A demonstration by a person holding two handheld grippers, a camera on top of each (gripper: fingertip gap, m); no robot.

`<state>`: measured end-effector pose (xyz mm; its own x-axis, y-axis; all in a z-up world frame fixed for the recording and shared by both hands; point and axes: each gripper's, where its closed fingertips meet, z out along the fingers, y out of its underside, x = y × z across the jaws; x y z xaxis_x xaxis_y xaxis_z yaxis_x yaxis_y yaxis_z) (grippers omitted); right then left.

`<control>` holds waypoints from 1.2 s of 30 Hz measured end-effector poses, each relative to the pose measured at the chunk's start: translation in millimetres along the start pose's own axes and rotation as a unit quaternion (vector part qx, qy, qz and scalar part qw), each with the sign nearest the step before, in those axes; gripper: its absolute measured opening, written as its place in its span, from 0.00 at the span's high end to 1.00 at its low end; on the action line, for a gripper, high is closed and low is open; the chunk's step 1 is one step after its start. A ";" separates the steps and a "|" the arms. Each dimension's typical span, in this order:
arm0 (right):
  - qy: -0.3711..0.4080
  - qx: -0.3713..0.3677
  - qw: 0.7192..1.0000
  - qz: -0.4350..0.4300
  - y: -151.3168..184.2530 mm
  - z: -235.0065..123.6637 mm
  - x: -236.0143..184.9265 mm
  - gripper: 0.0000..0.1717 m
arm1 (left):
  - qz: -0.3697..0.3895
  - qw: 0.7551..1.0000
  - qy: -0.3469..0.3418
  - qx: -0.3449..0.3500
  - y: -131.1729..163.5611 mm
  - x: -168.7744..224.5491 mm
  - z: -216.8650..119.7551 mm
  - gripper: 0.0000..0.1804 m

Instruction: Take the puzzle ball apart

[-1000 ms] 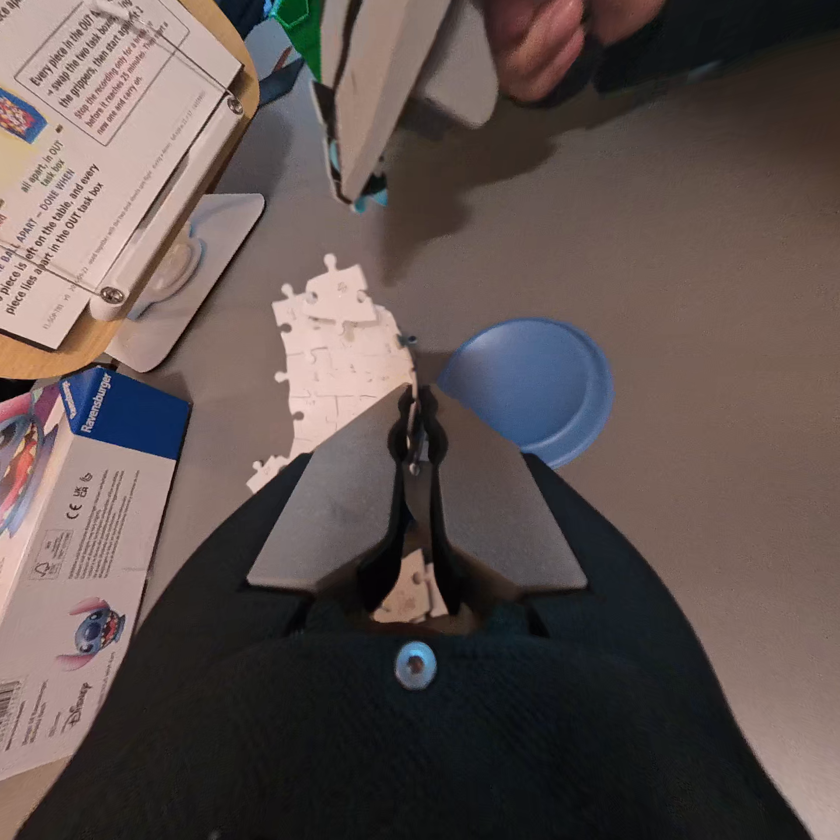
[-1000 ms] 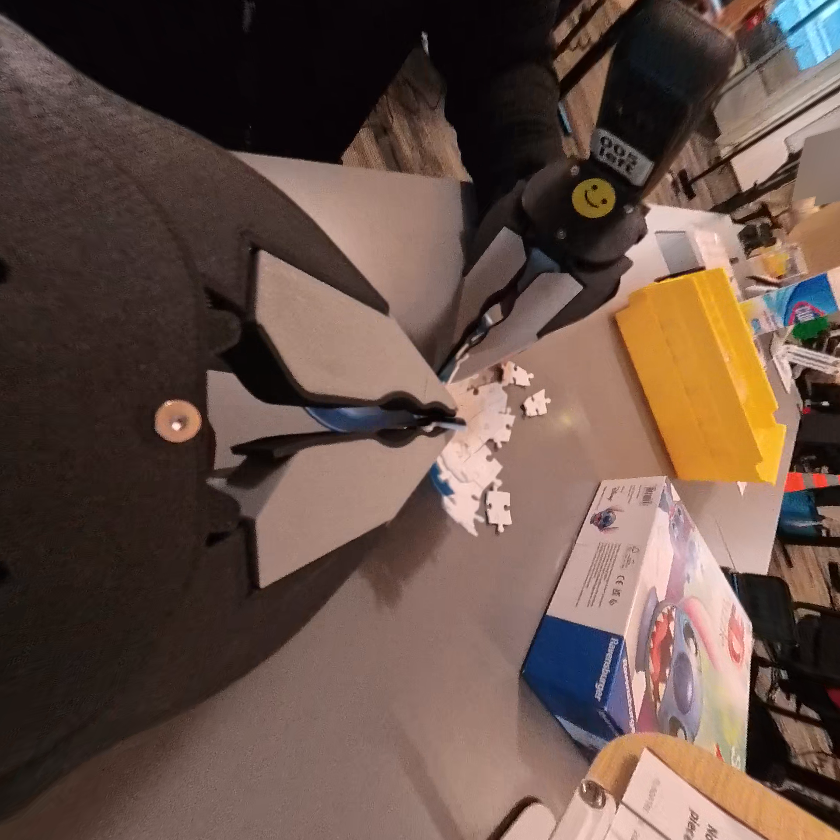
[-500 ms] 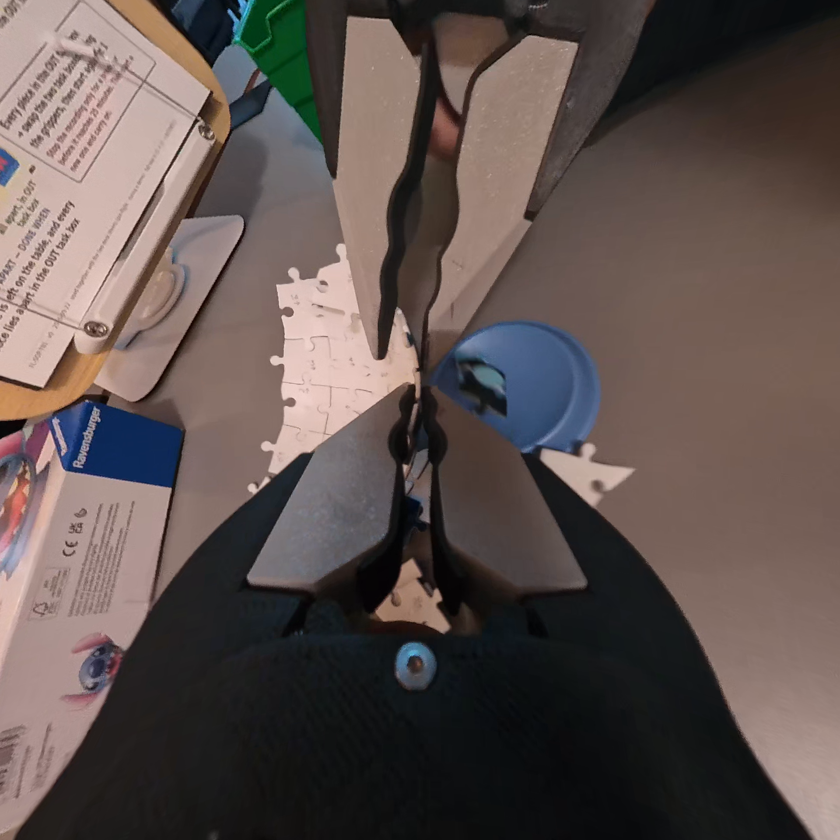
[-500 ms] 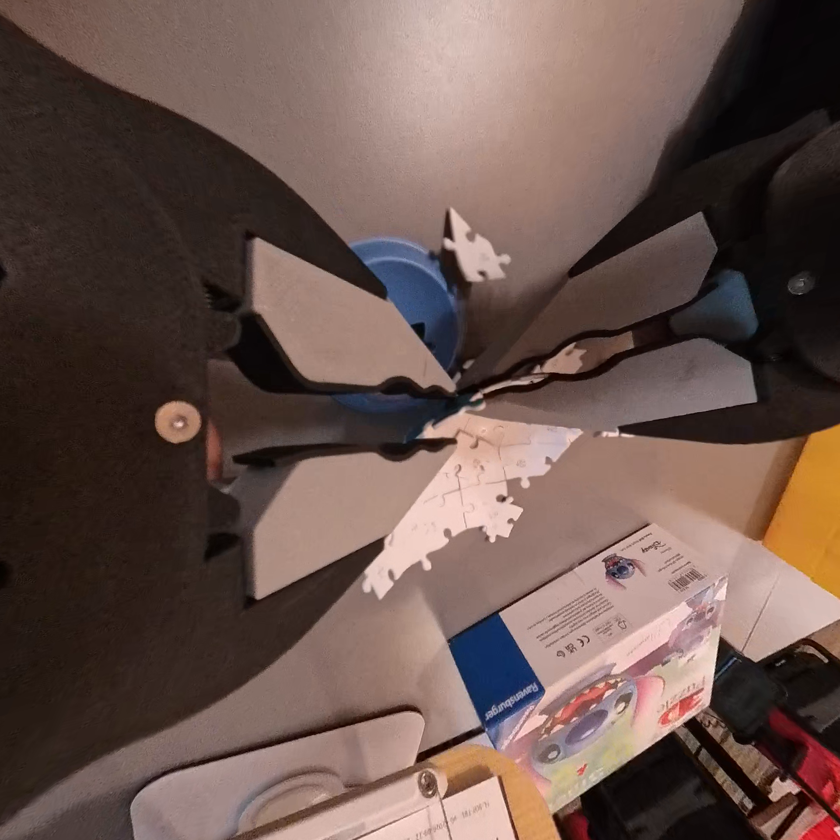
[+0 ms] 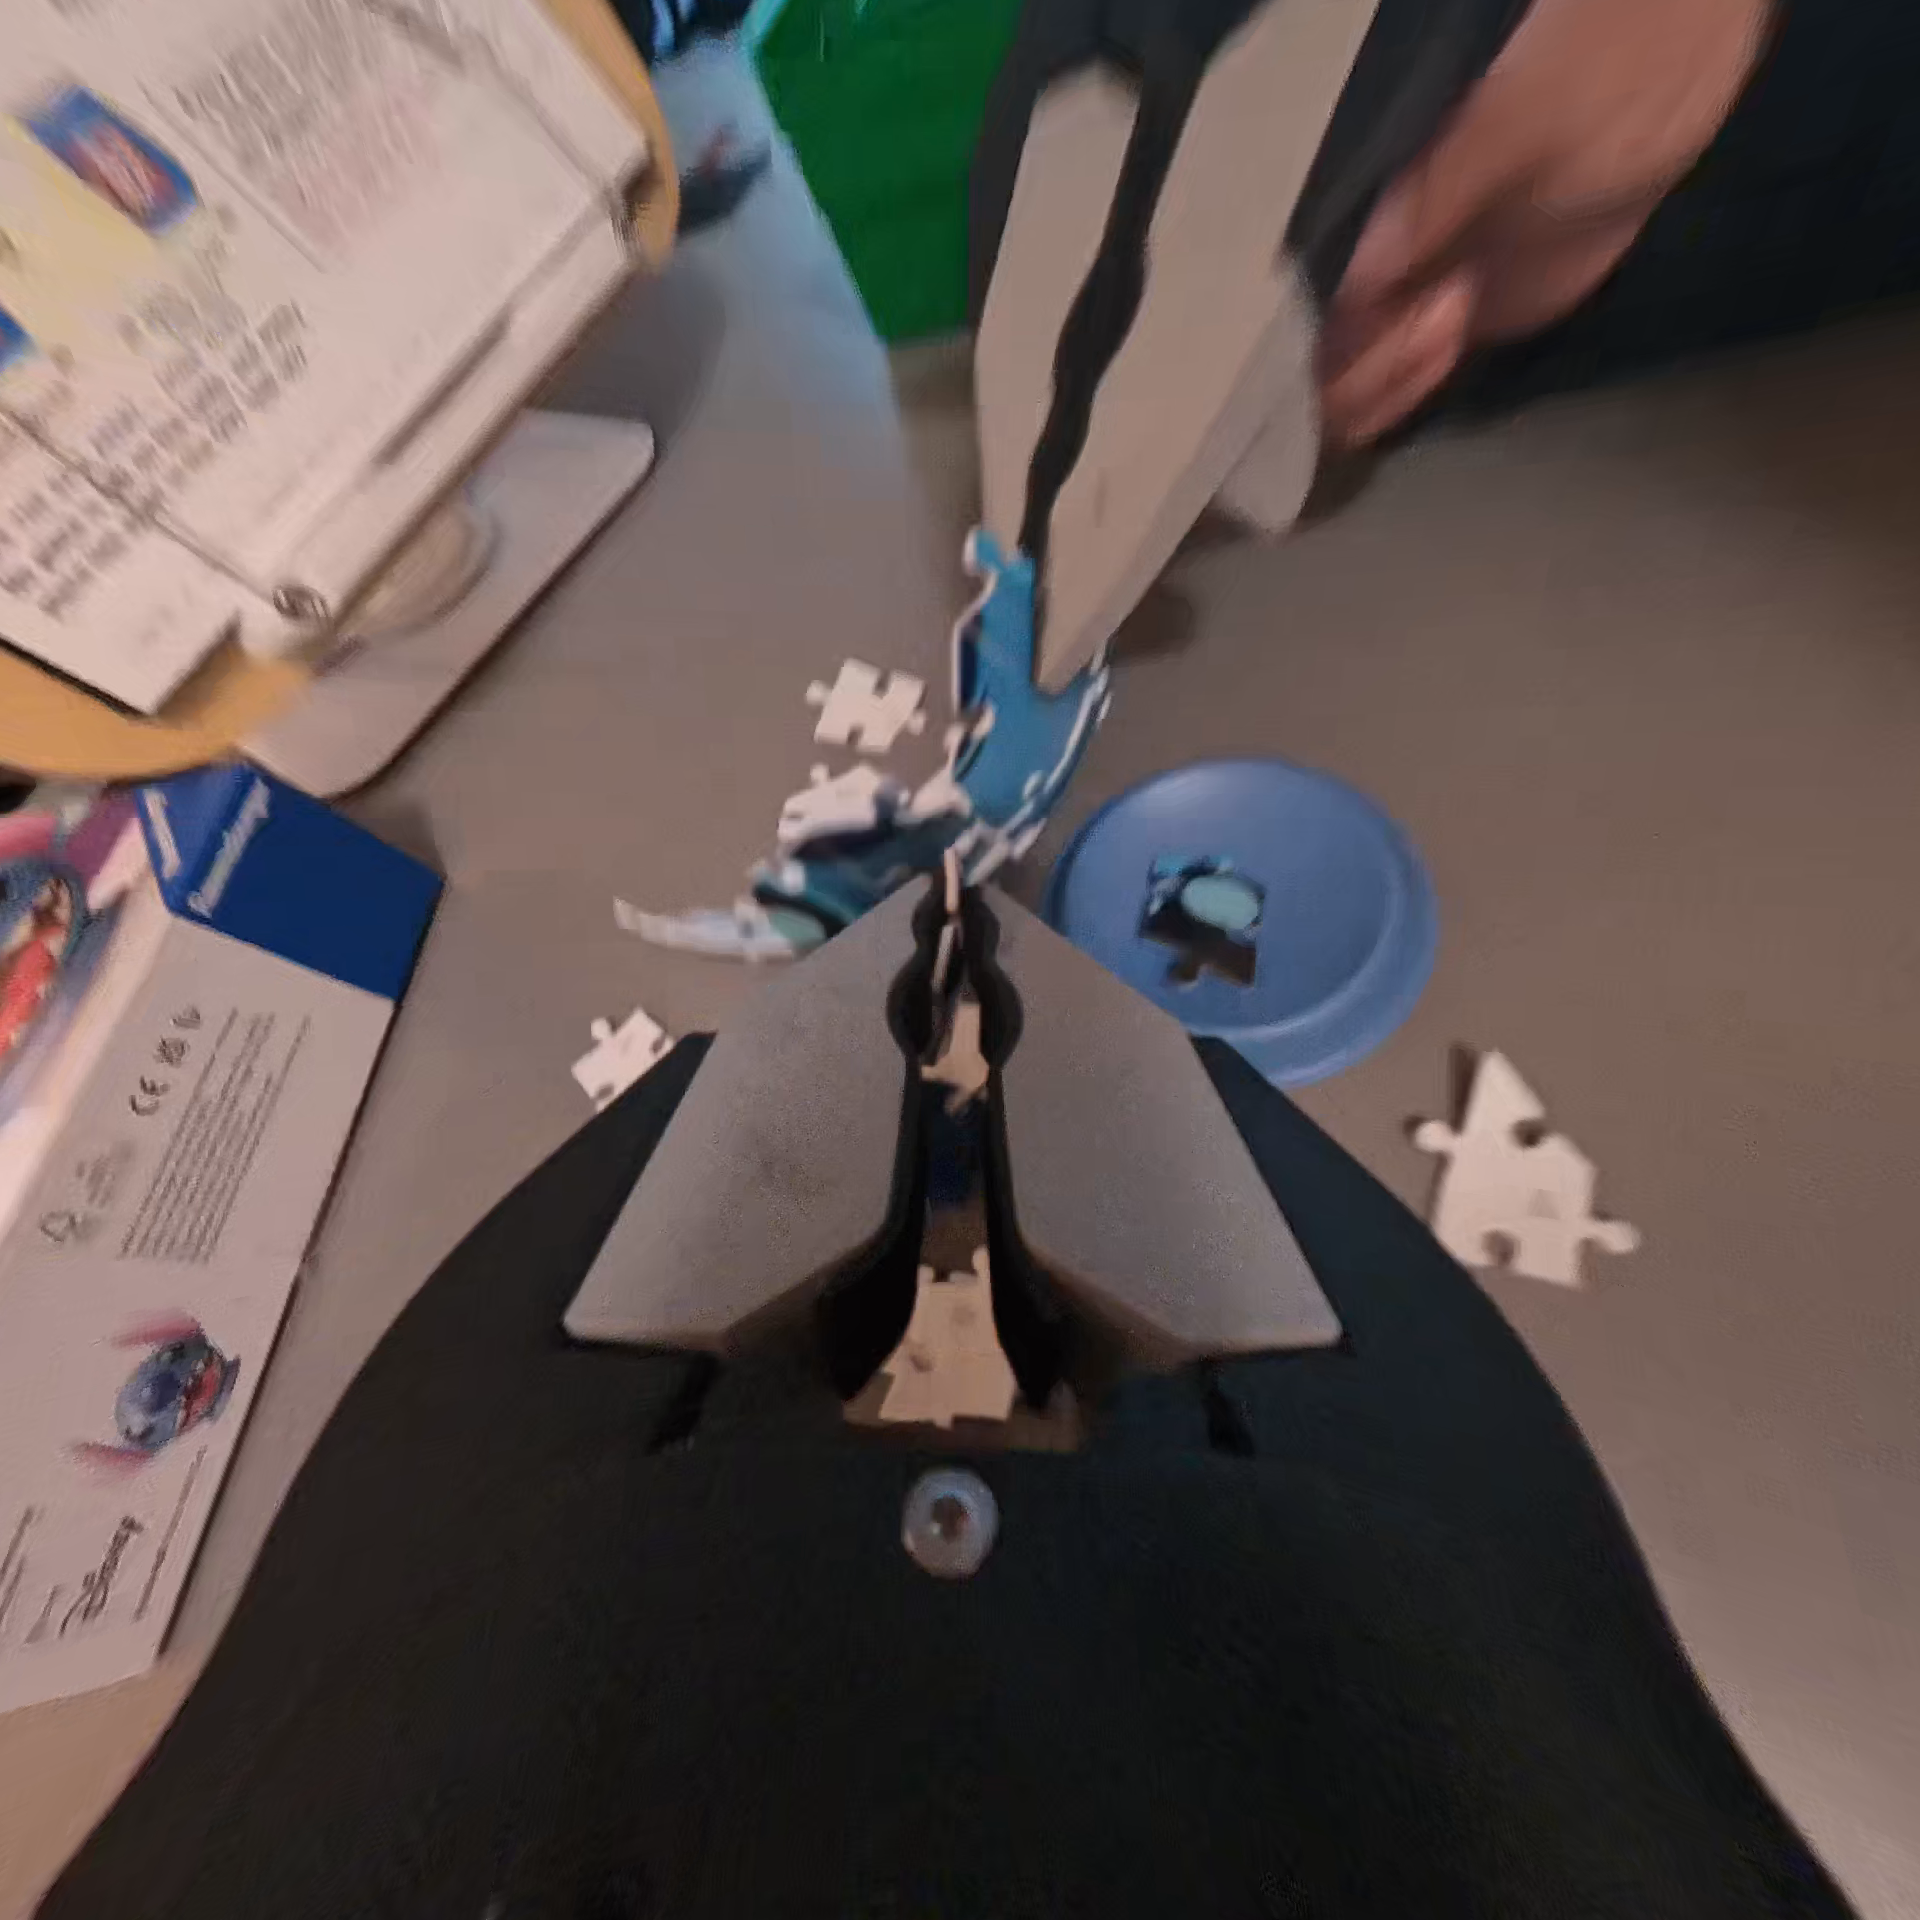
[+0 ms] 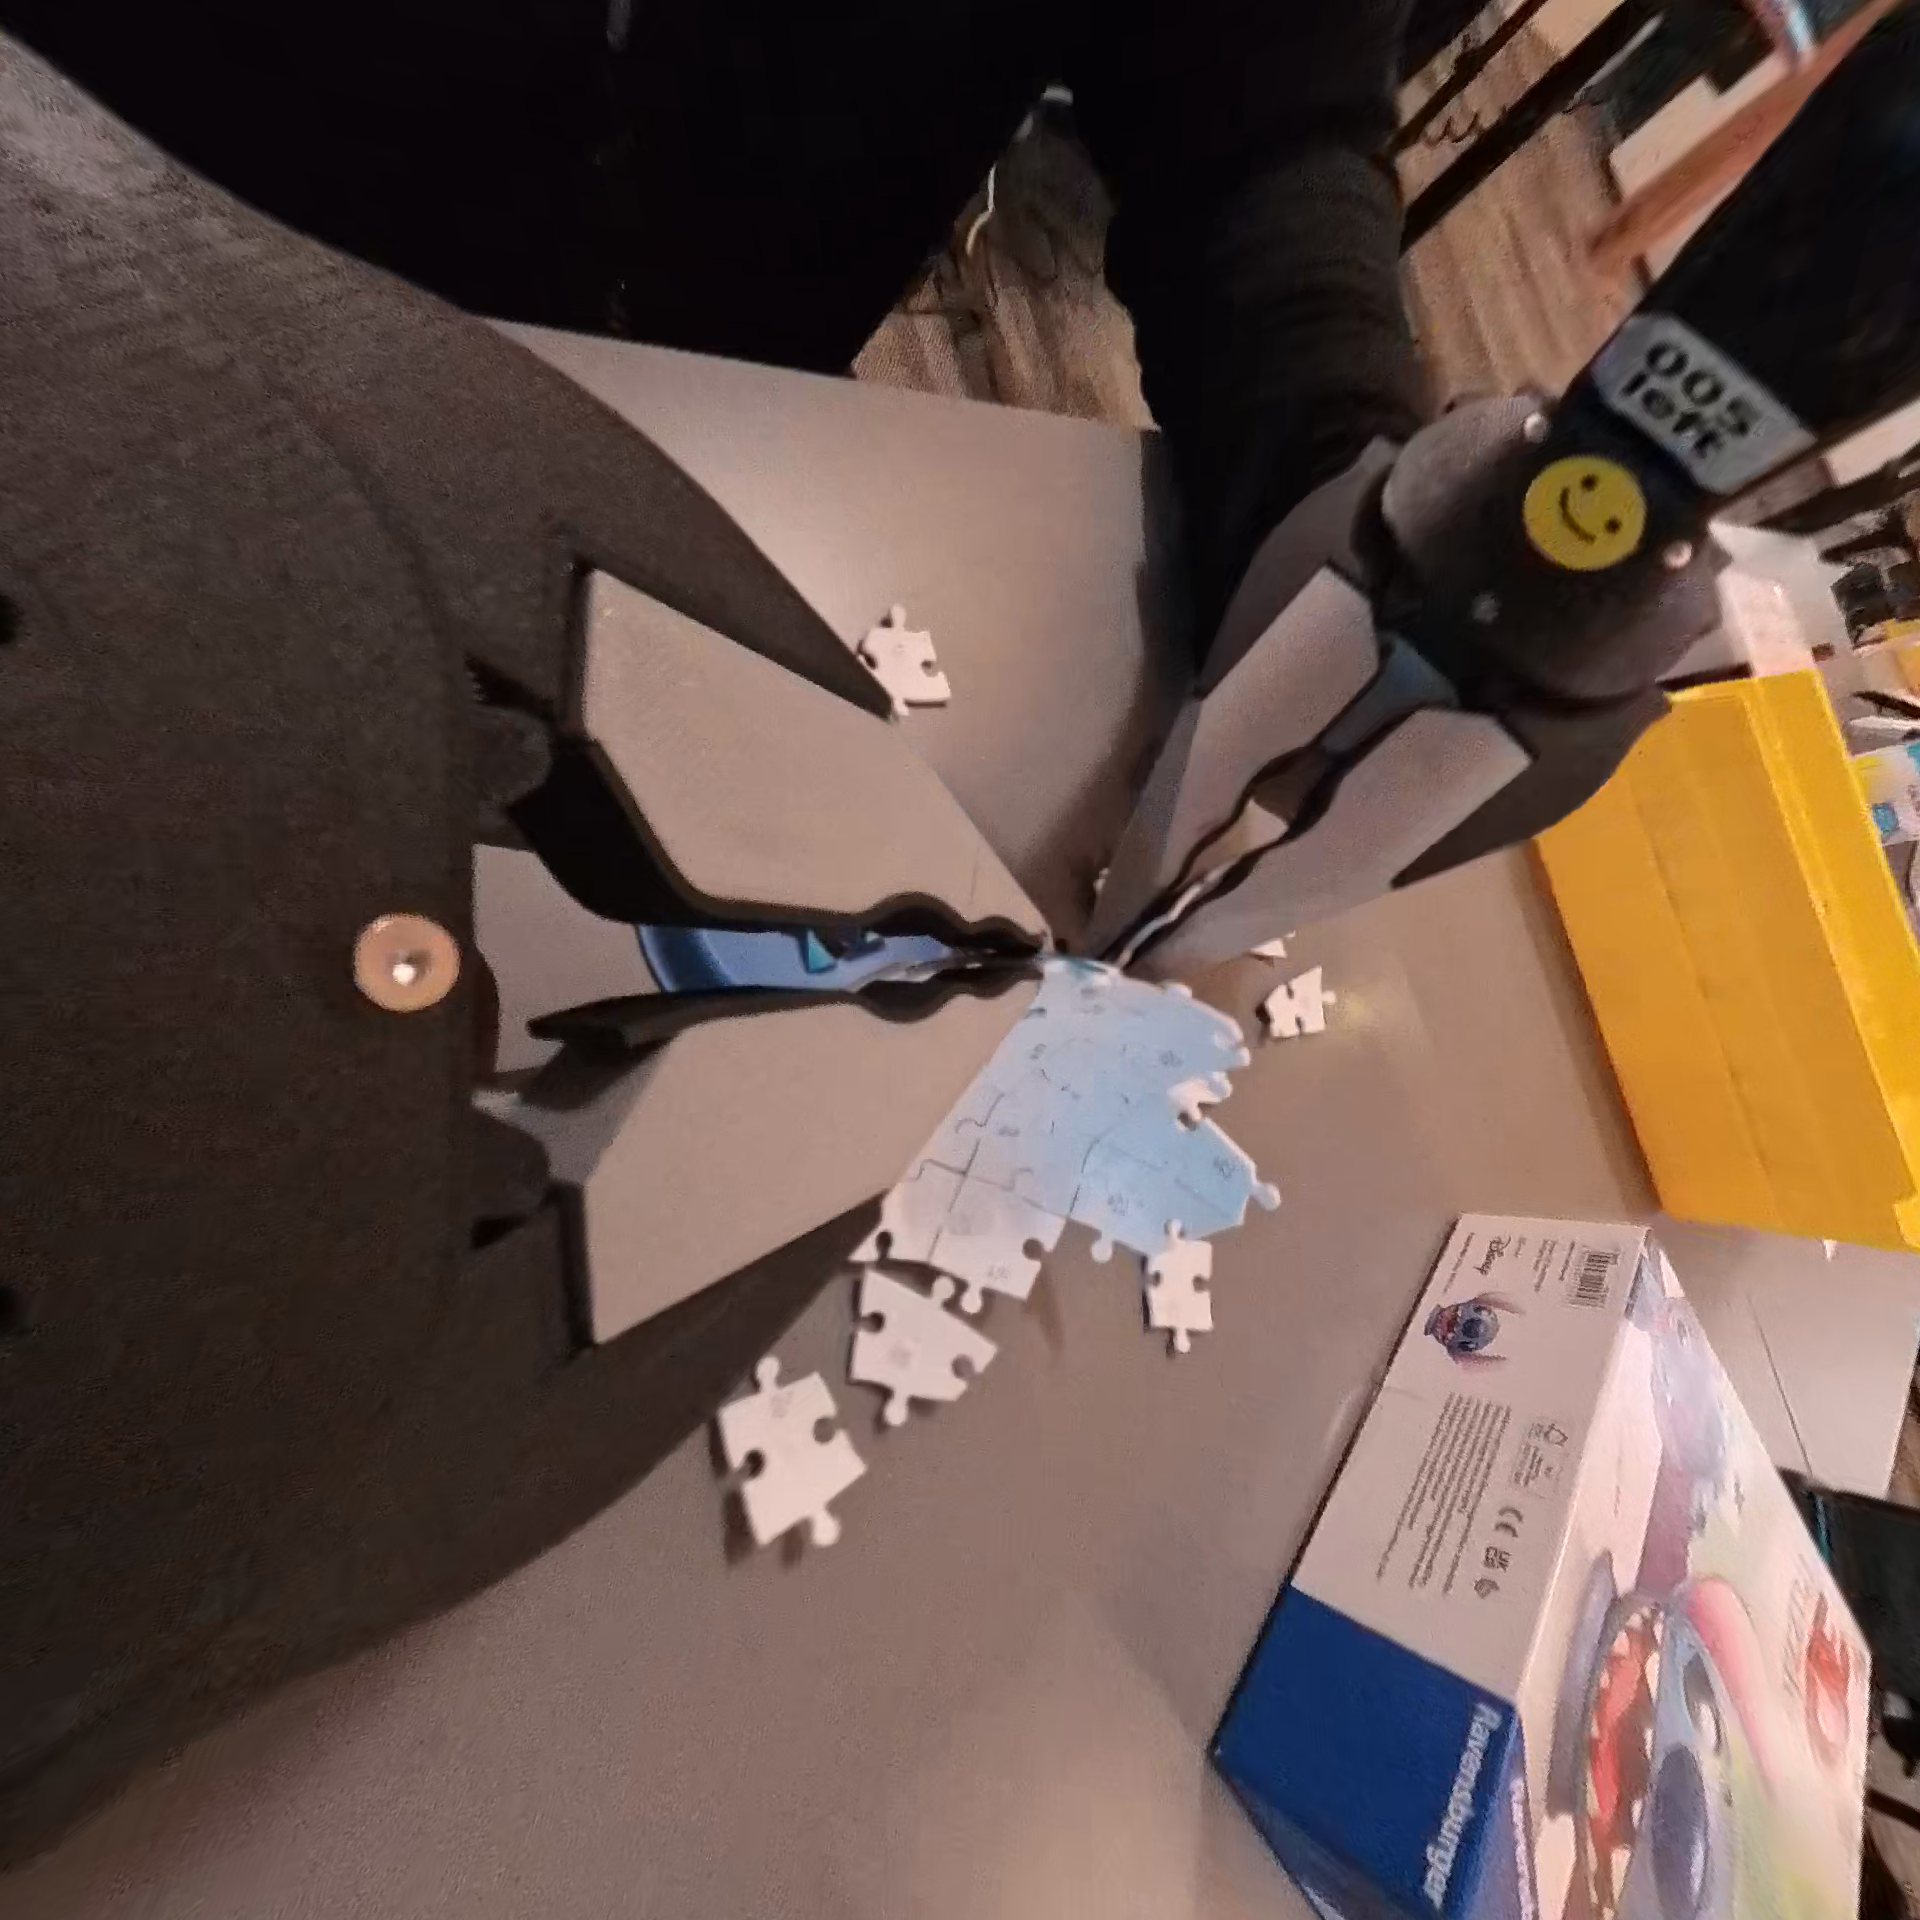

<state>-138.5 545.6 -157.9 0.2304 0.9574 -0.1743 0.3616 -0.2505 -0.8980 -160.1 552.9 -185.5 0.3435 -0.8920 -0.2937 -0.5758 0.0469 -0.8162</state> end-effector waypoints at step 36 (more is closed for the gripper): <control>-0.071 0.103 0.989 0.080 -31.3 -17.0 -4.4 0.99 | -0.078 0.991 0.031 0.099 -44.9 10.4 -2.7 1.00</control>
<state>-135.5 546.8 -122.2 0.1344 0.9224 -0.3621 0.1358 -0.3791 -0.9153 -132.7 540.2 -150.5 0.3671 -0.9210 -0.1301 -0.3595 -0.0115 -0.9331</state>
